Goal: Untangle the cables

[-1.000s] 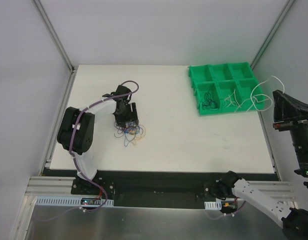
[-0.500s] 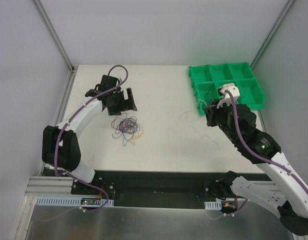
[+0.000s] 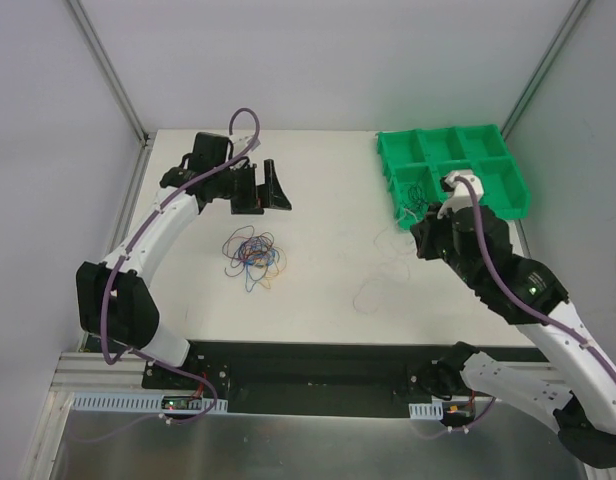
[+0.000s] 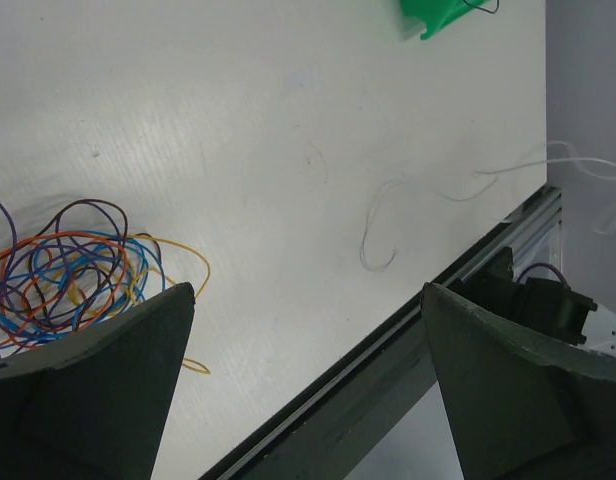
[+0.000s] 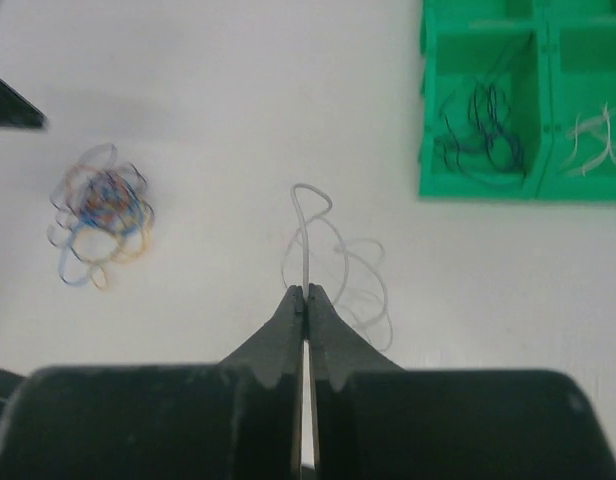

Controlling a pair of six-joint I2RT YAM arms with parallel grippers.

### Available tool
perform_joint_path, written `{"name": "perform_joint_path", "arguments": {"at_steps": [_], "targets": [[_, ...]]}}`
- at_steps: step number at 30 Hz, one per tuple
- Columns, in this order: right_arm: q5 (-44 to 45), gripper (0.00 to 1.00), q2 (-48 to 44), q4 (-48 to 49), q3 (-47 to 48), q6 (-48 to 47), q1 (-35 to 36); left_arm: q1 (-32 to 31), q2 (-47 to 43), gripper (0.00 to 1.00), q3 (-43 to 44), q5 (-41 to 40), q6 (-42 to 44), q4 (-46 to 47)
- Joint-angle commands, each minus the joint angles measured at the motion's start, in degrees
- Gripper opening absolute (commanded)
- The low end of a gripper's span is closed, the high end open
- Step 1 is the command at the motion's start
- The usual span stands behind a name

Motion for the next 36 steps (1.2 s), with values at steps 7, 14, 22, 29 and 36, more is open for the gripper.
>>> {"name": "perform_joint_path", "arguments": {"at_steps": [7,14,22,29,36], "targets": [[-6.83,0.00,9.29,-7.02,-14.97,17.24,-1.65,-0.88,-3.66,0.95,-4.16,7.59,2.67,2.31],[-11.95,0.21,31.00,-16.58,-10.60,14.79,-6.31,-1.15,-4.63,0.95,-5.14,9.26,2.23,3.20],[-19.85,0.80,31.81,-10.36,-13.48,12.59,-8.25,-0.80,-4.37,0.94,-5.05,10.67,2.23,3.20],[-14.15,0.84,37.25,-6.05,-14.45,10.22,-5.80,-0.53,-4.80,0.94,-5.23,10.14,2.40,3.20],[-11.15,0.85,43.85,-4.03,-16.29,13.55,-1.66,-0.27,-5.42,0.94,-5.40,8.82,2.58,3.11]]}}
